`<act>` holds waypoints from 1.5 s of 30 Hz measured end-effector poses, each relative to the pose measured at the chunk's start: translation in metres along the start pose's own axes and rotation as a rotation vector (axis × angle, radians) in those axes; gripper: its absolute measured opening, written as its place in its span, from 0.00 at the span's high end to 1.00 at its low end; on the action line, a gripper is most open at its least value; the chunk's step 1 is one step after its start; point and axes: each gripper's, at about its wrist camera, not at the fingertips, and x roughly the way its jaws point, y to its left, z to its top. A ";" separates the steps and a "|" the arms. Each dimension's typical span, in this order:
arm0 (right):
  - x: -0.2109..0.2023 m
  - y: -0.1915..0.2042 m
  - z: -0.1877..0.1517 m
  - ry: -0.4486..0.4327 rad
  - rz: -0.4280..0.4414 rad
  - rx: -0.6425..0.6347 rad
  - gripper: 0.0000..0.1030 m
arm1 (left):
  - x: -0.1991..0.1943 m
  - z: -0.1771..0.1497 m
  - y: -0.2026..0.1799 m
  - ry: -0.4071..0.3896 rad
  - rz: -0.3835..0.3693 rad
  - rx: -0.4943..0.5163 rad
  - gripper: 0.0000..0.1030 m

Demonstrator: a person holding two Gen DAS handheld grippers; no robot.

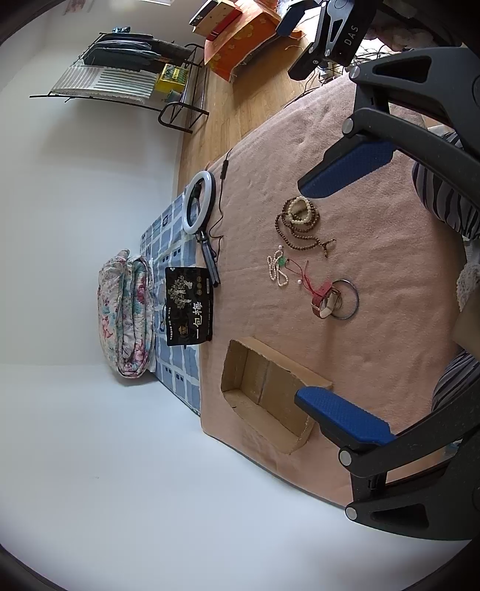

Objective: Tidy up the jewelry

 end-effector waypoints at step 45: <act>-0.001 0.006 0.003 -0.001 0.012 0.004 0.00 | -0.003 -0.005 -0.004 -0.006 0.007 0.007 0.00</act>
